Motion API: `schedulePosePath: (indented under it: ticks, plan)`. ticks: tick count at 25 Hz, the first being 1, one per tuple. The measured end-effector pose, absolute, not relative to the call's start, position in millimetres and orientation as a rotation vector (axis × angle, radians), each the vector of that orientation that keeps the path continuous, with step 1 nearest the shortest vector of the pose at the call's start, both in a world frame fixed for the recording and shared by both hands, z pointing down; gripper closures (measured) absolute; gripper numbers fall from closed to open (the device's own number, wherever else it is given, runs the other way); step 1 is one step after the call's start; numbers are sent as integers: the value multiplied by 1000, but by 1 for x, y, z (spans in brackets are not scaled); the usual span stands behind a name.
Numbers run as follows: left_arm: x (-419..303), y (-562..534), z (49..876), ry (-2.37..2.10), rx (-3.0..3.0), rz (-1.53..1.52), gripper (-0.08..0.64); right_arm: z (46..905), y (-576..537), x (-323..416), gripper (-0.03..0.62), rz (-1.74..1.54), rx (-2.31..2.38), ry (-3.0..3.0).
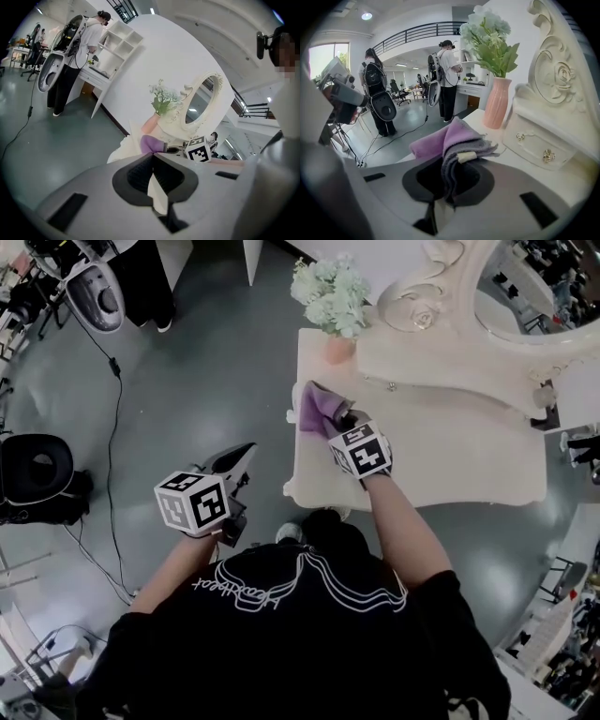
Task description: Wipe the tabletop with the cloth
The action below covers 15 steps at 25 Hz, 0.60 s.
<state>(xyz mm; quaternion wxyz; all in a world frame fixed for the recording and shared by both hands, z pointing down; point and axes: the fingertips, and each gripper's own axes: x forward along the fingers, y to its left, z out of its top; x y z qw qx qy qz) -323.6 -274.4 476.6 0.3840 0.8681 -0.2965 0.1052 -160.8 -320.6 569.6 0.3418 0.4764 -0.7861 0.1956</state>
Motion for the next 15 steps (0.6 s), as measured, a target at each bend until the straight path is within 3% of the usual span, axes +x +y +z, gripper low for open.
schedulePosePath:
  ticks: [15]
  plan:
    - [-305, -265, 478, -734, 2214, 269, 557, 570, -308, -116, 543, 521, 1295, -1982]
